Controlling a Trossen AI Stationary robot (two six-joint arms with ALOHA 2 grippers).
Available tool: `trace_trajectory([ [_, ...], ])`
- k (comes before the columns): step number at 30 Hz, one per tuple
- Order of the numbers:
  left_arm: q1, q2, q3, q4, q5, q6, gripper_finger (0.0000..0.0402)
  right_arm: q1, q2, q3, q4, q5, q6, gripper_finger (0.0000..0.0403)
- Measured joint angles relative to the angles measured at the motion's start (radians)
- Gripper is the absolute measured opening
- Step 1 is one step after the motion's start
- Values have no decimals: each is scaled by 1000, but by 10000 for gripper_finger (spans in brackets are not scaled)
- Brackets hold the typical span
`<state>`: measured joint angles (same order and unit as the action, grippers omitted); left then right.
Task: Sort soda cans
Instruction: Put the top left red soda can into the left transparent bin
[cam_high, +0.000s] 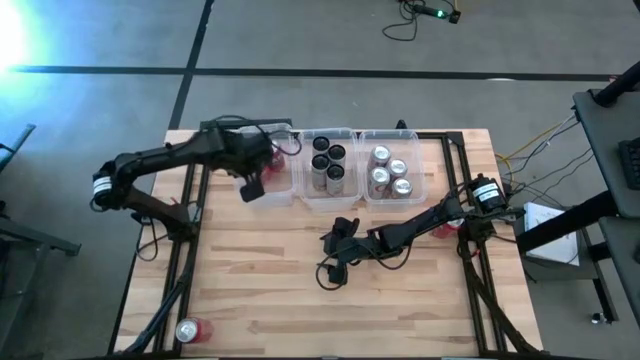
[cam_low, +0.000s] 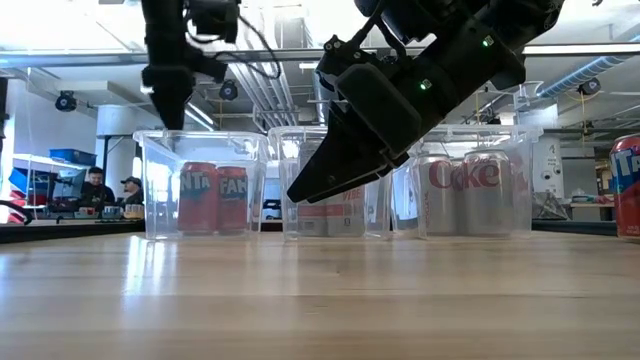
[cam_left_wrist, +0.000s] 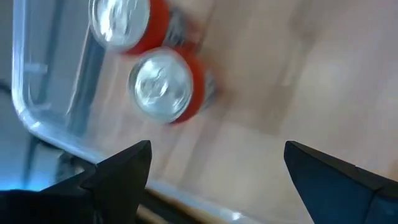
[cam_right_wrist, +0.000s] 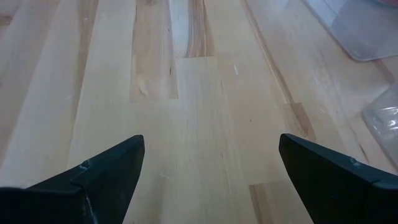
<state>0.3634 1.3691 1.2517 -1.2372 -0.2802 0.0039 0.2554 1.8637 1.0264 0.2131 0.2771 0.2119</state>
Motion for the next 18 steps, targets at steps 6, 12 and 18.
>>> trace_trajectory([
  [6, -10, -23, -106, 15, -30, 6, 346, 0, 0, 0, 0, 0, -1, 368],
  [12, -33, -50, -128, -34, -49, 34, 346, 0, 0, 0, 0, 0, -3, 368],
  [18, -34, -76, -114, -75, -112, 64, 346, 0, 0, 0, 0, 0, -3, 368],
])
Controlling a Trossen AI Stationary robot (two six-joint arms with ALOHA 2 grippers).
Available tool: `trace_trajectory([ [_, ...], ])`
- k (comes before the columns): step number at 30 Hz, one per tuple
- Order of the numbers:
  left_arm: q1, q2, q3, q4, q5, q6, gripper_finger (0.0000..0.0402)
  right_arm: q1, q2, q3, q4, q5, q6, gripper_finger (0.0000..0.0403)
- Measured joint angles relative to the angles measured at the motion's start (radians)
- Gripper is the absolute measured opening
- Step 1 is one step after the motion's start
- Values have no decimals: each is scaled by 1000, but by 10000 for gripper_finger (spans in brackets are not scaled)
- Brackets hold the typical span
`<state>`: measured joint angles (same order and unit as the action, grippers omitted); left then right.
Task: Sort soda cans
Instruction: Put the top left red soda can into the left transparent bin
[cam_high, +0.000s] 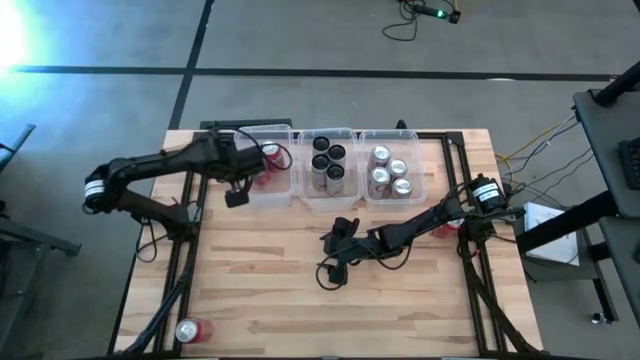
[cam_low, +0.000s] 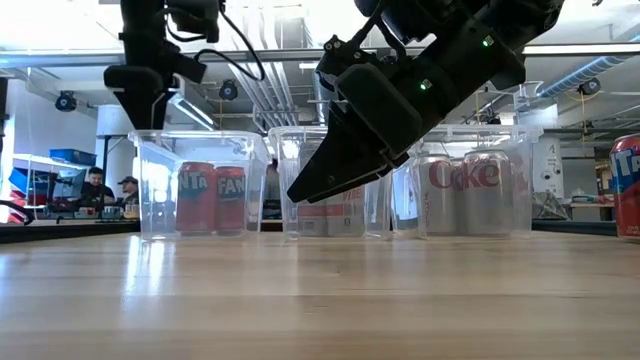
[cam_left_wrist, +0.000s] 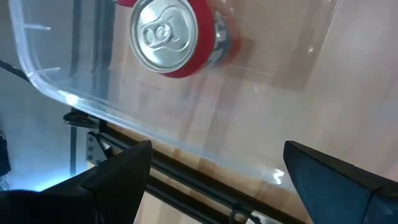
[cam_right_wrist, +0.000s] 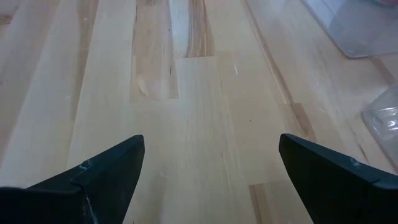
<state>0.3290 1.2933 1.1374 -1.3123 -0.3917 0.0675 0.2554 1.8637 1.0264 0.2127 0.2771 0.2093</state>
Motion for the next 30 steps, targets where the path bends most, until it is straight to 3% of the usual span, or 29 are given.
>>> trace_trajectory([
  [12, -1, -3, -2, 21, 9, -23, 346, 0, 0, 0, 0, 0, 0, 368],
  [30, -60, -3, -2, -120, 7, -33, 346, 0, 0, 0, 0, 0, 0, 368],
])
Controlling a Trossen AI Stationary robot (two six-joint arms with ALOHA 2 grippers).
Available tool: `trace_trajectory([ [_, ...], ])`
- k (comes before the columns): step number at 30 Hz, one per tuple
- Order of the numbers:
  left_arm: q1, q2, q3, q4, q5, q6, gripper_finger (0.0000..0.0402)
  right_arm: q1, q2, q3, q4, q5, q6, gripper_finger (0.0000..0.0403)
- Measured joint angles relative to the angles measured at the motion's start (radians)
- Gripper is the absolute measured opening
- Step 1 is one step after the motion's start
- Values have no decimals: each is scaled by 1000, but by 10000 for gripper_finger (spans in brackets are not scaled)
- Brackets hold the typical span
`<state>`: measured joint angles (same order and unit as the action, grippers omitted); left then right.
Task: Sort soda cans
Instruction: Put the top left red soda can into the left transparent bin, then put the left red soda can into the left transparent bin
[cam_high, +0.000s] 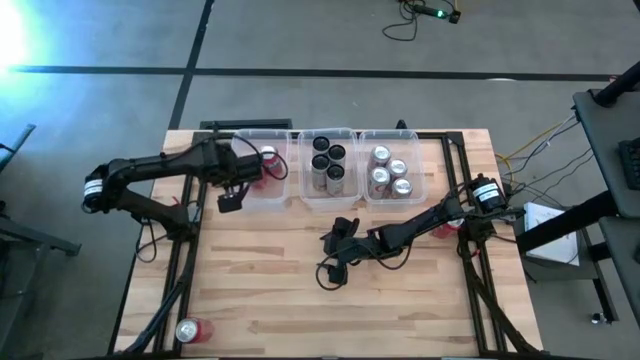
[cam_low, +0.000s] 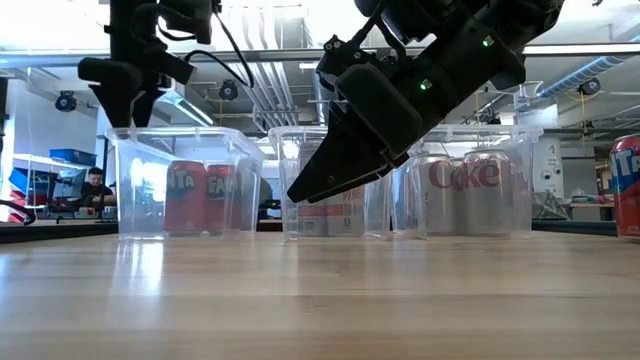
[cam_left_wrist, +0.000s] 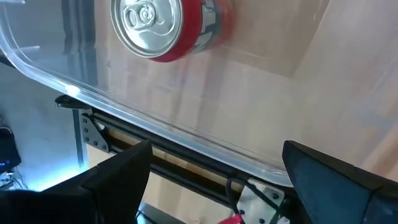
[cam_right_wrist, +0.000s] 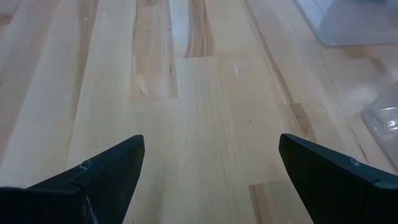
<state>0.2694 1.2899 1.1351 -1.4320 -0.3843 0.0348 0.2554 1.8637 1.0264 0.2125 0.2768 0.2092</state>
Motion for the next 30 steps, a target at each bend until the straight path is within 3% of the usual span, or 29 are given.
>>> trace_trajectory([
  [6, -23, -10, 8, -1, 10, -29, 346, 0, 0, 0, 0, 0, 0, 368],
  [12, -57, -22, 123, 8, 30, -92, 346, 0, 0, 0, 0, 0, 0, 368],
  [17, -156, -39, 236, 10, 61, -183, 346, 0, 0, 0, 1, 4, -13, 368],
  [22, -262, -69, 237, -67, 42, -316, 346, 0, -1, 0, -1, 11, -27, 368],
  [26, -367, -104, 204, -107, 123, -459, 346, 9, -7, 0, -2, 12, -45, 368],
  [30, -545, -107, 176, -102, 278, -639, 346, 19, -11, 0, -1, 12, -65, 368],
])
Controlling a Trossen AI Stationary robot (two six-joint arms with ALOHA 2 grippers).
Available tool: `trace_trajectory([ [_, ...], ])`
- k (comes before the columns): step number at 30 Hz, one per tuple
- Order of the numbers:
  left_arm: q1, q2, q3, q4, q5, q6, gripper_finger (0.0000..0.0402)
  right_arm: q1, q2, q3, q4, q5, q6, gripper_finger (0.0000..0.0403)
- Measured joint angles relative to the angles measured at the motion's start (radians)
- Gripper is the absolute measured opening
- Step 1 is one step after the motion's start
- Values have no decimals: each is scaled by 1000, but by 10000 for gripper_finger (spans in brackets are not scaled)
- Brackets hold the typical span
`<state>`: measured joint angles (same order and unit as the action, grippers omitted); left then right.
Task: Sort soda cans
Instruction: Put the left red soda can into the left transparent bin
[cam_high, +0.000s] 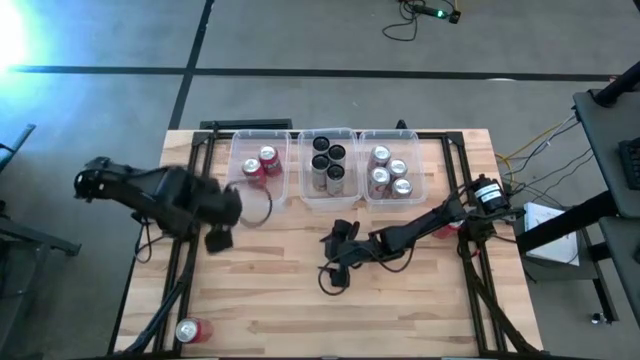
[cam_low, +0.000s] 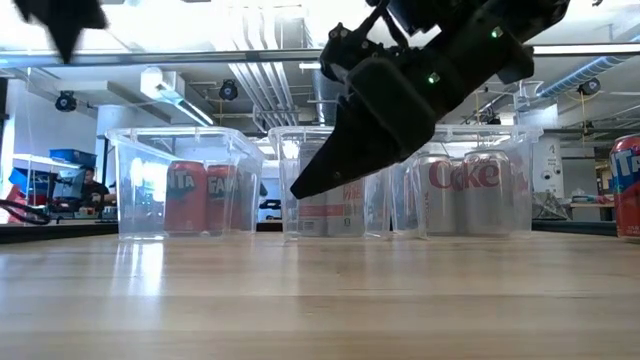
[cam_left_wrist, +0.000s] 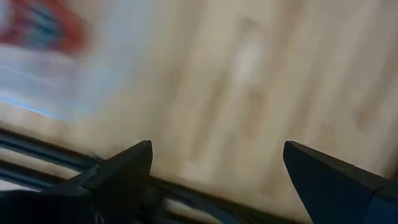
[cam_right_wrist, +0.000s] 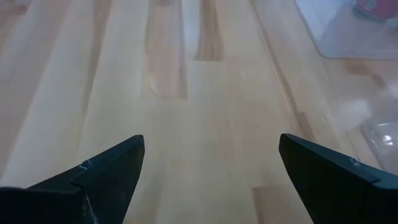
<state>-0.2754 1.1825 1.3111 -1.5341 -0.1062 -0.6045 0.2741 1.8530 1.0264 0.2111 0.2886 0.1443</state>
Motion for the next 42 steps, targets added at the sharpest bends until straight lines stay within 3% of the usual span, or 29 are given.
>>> trace_trajectory([
  [6, -275, 64, -4, 37, 142, -312, 346, -2, 0, 0, -7, 3, 2, 368],
  [18, -613, 290, 176, 112, 152, -730, 346, -2, 0, 0, -28, 1, 20, 368],
  [33, -797, 700, 720, -35, 107, -933, 346, -4, 0, 94, -53, -1, 2, 368],
  [38, -821, 763, 775, -38, 78, -973, 346, -4, 0, 116, -57, -1, -31, 368],
  [42, -837, 774, 725, -38, 100, -970, 346, -4, 1, 117, -60, -1, -46, 368],
])
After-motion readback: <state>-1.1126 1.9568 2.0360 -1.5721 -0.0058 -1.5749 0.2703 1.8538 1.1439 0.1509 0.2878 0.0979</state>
